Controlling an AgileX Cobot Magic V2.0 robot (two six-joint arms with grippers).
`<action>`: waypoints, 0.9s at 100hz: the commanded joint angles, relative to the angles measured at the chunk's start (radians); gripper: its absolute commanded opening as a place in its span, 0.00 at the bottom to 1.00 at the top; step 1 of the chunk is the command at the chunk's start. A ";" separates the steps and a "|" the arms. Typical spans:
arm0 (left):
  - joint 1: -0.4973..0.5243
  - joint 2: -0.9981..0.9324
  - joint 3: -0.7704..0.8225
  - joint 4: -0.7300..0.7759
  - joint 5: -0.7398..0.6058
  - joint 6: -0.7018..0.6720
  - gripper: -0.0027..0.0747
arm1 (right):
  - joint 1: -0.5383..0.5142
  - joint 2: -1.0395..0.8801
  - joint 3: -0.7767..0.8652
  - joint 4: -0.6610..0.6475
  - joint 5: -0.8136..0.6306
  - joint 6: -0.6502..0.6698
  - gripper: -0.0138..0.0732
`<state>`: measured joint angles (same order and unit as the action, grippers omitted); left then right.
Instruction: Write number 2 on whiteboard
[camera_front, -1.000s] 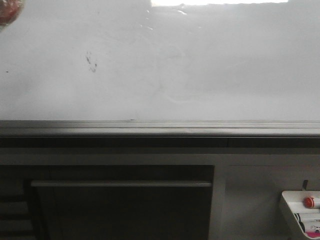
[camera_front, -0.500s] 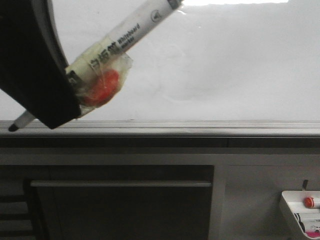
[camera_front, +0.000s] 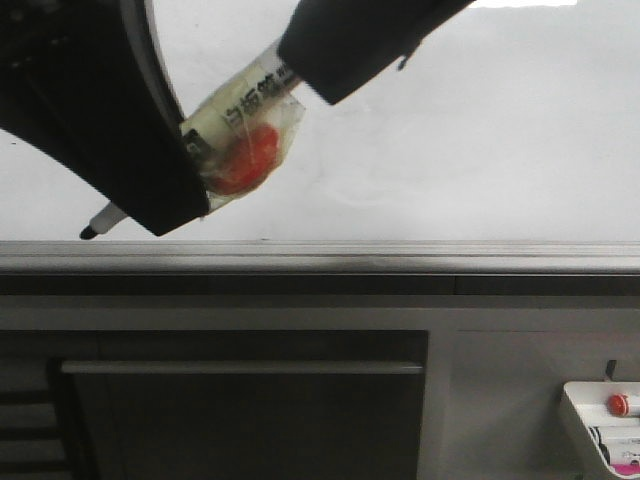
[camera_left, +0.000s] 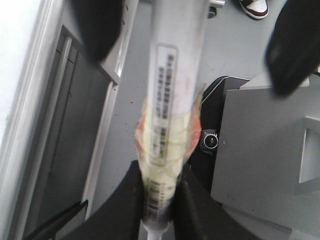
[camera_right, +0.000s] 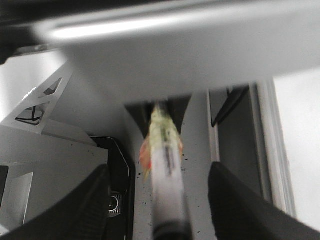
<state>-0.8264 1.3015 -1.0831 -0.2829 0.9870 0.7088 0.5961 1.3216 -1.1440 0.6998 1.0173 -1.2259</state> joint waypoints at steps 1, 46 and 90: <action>-0.007 -0.023 -0.032 -0.020 -0.044 0.019 0.01 | 0.009 0.017 -0.052 0.061 -0.017 -0.013 0.60; -0.007 -0.023 -0.032 -0.018 -0.063 0.019 0.01 | 0.009 0.054 -0.062 0.080 0.010 -0.013 0.60; -0.007 -0.023 -0.033 -0.018 -0.065 0.019 0.01 | 0.004 0.054 -0.062 0.069 0.012 -0.013 0.60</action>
<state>-0.8264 1.3015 -1.0831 -0.2822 0.9643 0.7262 0.6042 1.3993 -1.1732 0.7361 1.0351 -1.2285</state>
